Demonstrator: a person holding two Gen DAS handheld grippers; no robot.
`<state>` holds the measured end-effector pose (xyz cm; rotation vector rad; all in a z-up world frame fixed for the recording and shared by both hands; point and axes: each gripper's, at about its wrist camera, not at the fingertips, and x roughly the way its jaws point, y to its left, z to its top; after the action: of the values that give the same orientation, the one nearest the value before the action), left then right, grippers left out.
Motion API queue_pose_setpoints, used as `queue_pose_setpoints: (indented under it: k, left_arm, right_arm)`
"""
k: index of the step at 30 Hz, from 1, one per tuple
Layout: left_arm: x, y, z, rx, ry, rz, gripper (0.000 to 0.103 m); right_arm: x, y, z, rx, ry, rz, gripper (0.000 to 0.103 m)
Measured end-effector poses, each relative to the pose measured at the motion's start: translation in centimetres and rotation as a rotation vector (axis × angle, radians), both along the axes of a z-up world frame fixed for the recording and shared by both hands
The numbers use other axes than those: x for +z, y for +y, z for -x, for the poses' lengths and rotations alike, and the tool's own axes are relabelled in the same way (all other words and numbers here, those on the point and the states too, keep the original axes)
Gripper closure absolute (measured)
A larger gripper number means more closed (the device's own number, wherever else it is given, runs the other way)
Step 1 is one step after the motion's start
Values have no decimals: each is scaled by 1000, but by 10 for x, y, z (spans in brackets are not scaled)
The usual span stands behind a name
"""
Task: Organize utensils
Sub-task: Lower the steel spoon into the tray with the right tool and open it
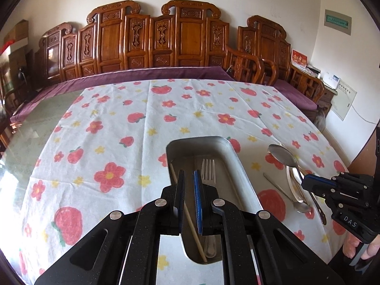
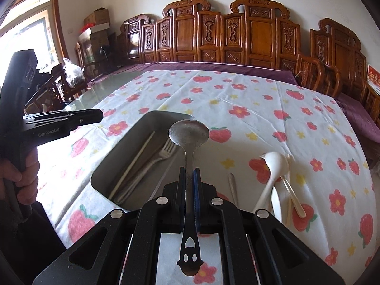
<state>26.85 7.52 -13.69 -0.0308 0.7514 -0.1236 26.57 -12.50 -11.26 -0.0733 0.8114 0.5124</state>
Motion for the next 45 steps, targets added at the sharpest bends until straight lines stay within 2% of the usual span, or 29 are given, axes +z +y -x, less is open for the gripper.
queue_pose_setpoints:
  k: [13,25,35,42,45]
  left_arm:
    - [10,46,2,69,-24,18,96]
    - [6,63,-2,112,-15,24,96]
    - [2,58,-2,102,-9,11,96]
    - [3,52,-2,92,-8,9,96]
    - [2,47,-3,83,-5,12,96]
  right_arm:
    - [0,75,-31,63,21,19,96]
    - [-40,123,-55,55,112,79,96]
    - [-64,136,-61,49,181,93,95]
    - [-57,130,-57,66,164,60,95]
    - [-46,113,-53,48,150,31,95]
